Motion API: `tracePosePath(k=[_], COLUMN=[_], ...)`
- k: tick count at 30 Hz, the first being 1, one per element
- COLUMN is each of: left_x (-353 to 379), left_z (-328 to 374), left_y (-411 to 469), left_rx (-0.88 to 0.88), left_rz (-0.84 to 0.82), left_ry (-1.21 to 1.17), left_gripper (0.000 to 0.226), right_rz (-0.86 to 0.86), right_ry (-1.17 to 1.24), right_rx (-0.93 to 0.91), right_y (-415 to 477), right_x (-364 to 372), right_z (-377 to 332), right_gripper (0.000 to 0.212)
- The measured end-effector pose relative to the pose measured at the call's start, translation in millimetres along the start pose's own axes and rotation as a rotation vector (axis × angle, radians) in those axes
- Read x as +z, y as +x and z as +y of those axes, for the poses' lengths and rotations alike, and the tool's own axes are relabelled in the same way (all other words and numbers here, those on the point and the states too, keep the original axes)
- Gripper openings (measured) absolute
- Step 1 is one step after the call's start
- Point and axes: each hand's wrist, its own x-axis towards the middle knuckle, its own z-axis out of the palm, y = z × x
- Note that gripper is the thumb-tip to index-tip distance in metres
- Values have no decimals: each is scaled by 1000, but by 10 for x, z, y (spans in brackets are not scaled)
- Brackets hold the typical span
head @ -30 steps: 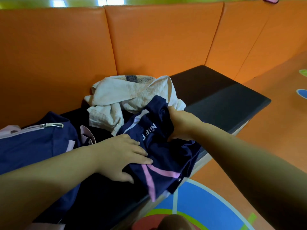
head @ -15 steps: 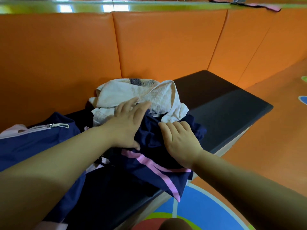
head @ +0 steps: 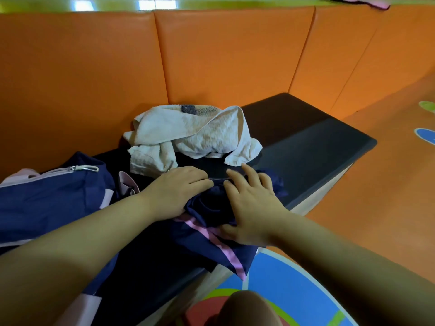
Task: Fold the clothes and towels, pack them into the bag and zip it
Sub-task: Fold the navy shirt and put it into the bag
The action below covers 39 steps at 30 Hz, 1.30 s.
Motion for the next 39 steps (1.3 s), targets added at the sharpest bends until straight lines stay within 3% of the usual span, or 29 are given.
tracePosePath(k=[4, 9, 13, 16, 20, 27, 31, 34, 39], left_x=[-79, -136, 53, 122, 170, 228, 216, 150, 33], left_z=[45, 236, 347, 388, 411, 391, 377, 359, 316], left_y=[-216, -465, -567, -527, -479, -364, -269, -189, -52], left_rx=[-23, -150, -143, -184, -221, -262, -338, -373, -434], left_rz=[-146, -423, -338, -320, -245, -119, -75, -65, -90], left_ry=[-20, 3, 123, 129, 90, 18, -85, -128, -169], left_gripper=[78, 114, 145, 146, 139, 107, 91, 84, 85], right_rz=[-112, -121, -95, -45, 43, 122, 102, 55, 28], right_ry=[-19, -96, -129, -179, -219, -212, -149, -141, -138], right_rx=[-19, -1, 43, 113, 62, -17, -31, -39, 18], right_y=[-255, -328, -283, -233, -169, 14, 78, 120, 147], right_x=[66, 234, 358, 420, 453, 371, 306, 243, 225], right_z=[-141, -289, -335, -332, -237, 9, 84, 106, 67], right_gripper=[128, 145, 143, 136, 120, 112, 91, 97, 131])
